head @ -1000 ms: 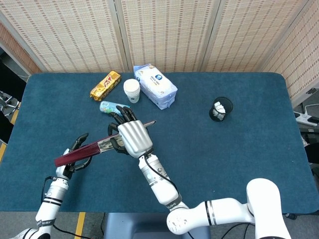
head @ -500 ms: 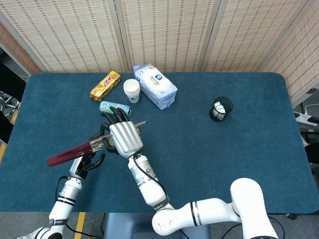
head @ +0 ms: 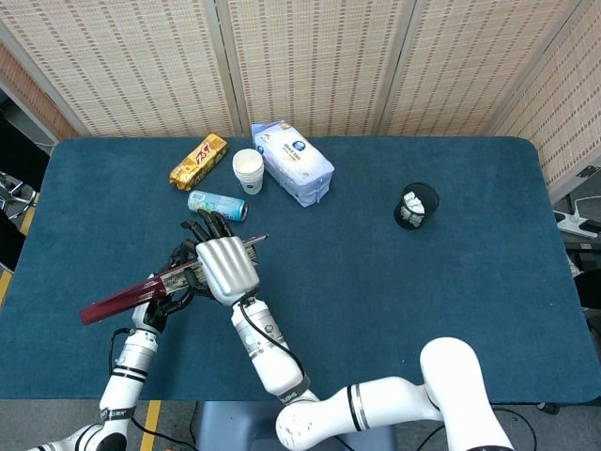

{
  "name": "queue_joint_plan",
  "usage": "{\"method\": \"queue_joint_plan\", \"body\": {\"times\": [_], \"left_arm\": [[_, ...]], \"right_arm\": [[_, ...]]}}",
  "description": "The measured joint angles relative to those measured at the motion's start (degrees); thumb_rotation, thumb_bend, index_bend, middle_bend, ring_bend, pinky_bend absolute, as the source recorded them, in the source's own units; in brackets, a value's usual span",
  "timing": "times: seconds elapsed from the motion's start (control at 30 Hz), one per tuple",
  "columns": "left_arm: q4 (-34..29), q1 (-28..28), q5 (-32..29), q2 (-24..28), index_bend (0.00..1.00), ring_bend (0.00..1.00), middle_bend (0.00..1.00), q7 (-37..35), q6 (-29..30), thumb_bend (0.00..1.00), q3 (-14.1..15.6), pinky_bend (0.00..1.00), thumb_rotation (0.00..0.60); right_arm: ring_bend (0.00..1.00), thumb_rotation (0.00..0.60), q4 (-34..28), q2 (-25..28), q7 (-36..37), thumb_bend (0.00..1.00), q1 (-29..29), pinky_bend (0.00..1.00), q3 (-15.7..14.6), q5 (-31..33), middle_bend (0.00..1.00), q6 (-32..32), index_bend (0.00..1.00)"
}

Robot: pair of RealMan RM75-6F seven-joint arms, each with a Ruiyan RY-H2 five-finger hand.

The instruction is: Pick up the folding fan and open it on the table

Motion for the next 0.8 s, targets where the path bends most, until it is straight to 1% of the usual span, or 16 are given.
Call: {"method": "queue_joint_plan", "body": {"times": [0.23, 0.43, 0.57, 0.67, 0.8], "left_arm": [[0.0, 0.1, 0.1, 0.2, 0.60, 0.00, 0.07, 0.4, -0.1, 0.62, -0.3, 0.14, 0.600], [-0.2, 0.6, -1.0, -0.4, 0.71, 0.00, 0.14, 0.6, 1.0, 0.72, -1.5, 0.14, 0.600], [0.1, 0.8, -1.2, -0.7, 0.75, 0.01, 0.17, 1.6, 1.6, 0.73, -1.8, 0.15, 0.600], [1.0, 1.0, -1.7, -0.9, 0.75, 0.02, 0.18, 3.2, 2.2, 0.73, -2.1, 0.16, 0.600], [3.8, 1.0, -2.5, -1.4, 0.75, 0.03, 0.19, 6.2, 3.3, 0.72, -3.1, 0.16, 0.600]], "right_arm": [[0.00, 0.600, -0.2, 0.2, 0.5, 0.56, 0.2, 0.06, 0.0, 0.0, 0.17, 0.3, 0.78], [0.00, 0.600, -0.6, 0.7, 0.4, 0.56, 0.2, 0.06, -0.2, 0.1, 0.17, 0.5, 0.78], [0.00, 0.600, -1.1, 1.3, 0.6, 0.56, -0.1, 0.06, -0.2, 0.0, 0.17, 0.6, 0.78], [0.00, 0.600, -2.1, 2.4, 0.7, 0.56, -0.8, 0.06, -0.6, -0.4, 0.17, 0.8, 0.78], [0.00, 0.600, -4.4, 5.0, 0.6, 0.56, -2.3, 0.06, -1.5, -1.2, 0.17, 1.0, 0.78]]}}
